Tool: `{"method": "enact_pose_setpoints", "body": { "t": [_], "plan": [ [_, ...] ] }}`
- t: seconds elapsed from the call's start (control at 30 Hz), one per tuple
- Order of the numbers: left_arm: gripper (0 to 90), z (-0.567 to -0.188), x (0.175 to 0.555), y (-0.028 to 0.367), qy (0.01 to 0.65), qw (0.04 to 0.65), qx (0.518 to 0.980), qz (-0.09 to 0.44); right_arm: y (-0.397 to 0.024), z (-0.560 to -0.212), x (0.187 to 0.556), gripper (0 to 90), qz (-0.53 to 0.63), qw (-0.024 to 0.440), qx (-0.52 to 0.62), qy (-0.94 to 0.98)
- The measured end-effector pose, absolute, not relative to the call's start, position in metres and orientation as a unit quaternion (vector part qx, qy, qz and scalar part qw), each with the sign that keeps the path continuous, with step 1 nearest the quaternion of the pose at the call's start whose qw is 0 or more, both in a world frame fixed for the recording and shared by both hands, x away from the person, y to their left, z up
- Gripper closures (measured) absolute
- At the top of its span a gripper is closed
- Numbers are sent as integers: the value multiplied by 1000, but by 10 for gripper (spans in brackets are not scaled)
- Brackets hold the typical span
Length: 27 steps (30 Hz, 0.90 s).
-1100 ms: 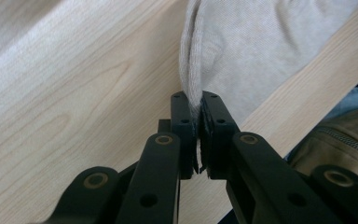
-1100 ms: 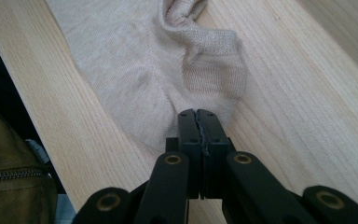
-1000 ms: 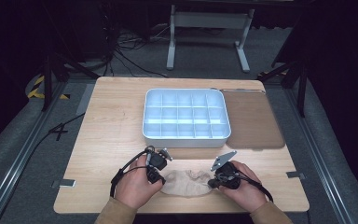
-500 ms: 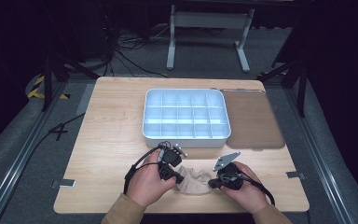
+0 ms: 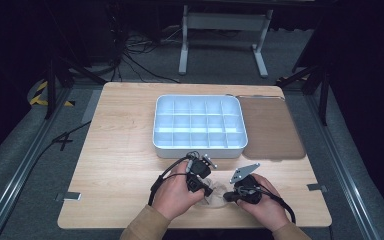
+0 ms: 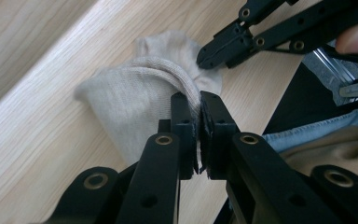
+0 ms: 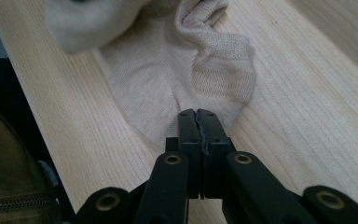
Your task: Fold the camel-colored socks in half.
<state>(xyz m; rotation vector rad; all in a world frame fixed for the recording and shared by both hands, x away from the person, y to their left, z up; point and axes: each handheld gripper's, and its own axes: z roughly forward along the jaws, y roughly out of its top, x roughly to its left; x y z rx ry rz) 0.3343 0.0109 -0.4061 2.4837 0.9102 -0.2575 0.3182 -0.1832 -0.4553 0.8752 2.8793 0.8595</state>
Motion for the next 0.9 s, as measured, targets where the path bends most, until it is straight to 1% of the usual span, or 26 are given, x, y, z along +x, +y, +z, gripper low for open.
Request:
{"method": "enact_pose_setpoints", "body": {
  "t": [0.1, 0.33, 0.47, 0.6, 0.67, 0.7, 0.8, 0.9],
  "plan": [
    [851, -410, 335, 6, 329, 233, 910, -99, -184, -456, 318, 898, 279, 8, 281, 918],
    [851, -418, 338, -3, 322, 237, 910, -108, -185, -456, 317, 898, 281, 6, 285, 917],
    [851, -421, 338, -7, 317, 240, 912, -105, -185, -456, 317, 897, 281, 7, 286, 916],
    [850, -429, 341, -10, 323, 234, 911, -105, -185, -456, 317, 895, 281, 7, 285, 916],
    [843, -431, 342, -8, 324, 241, 909, -107, -185, -456, 317, 891, 283, 5, 287, 915],
    [817, -432, 342, -8, 322, 253, 906, -107, -185, -455, 316, 879, 285, 5, 287, 915],
    [682, -427, 339, -4, 314, 283, 898, -119, -187, -449, 314, 866, 291, 4, 284, 914],
    [631, -417, 334, 3, 308, 306, 893, -117, -194, -436, 312, 868, 304, 15, 287, 908]
  ]
}}
